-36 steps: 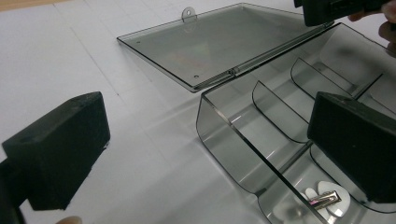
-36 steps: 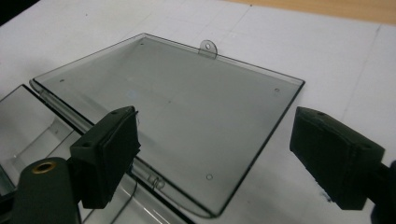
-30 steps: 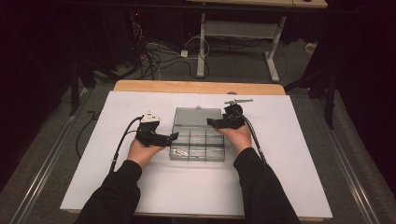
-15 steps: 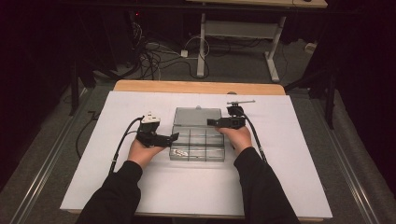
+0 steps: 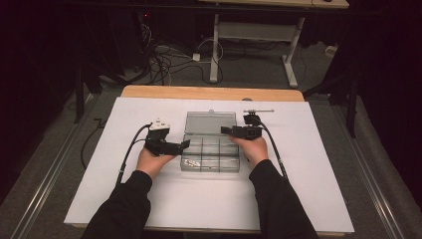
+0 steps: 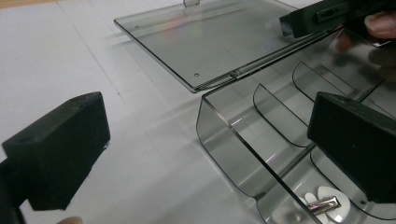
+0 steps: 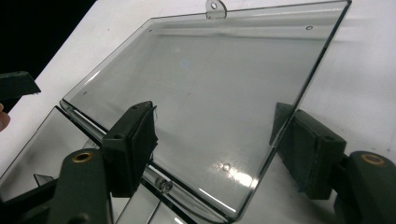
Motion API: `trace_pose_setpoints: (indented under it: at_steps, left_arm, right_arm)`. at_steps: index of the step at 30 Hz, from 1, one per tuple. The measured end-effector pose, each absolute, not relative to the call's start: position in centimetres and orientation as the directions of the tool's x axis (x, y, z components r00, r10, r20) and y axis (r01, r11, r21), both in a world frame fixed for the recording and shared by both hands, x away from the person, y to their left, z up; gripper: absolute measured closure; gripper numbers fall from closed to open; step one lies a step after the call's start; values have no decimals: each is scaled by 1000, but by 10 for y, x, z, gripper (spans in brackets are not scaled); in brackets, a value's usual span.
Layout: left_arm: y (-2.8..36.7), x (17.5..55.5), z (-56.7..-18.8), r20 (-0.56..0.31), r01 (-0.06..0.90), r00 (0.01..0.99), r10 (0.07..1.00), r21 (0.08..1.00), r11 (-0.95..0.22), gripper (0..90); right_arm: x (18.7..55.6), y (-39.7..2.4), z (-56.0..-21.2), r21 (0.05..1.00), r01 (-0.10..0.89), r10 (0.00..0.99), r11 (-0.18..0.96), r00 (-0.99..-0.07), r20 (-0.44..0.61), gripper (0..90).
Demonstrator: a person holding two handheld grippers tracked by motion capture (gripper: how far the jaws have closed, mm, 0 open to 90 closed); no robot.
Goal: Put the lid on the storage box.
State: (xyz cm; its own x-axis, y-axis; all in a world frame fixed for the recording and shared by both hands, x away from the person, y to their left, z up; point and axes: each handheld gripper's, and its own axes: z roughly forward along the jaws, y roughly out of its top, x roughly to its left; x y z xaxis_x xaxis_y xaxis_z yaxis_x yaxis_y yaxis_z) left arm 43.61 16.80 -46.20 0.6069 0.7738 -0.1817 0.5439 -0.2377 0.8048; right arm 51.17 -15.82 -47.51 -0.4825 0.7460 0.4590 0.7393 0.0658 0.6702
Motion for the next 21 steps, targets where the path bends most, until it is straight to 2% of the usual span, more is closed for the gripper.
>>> trace_pose_setpoints:
  at_steps: [12,21]
  left_arm:
    - [159,451,-456,-177,563,596,783,788,-250,10]
    - [150,467,-457,-175,575,586,791,777,-254,145]
  right_arm:
    - [502,-158,-468,730,678,766,88,-515,386,418]
    - [493,-163,-464,771,627,771,110,-543,332,521]
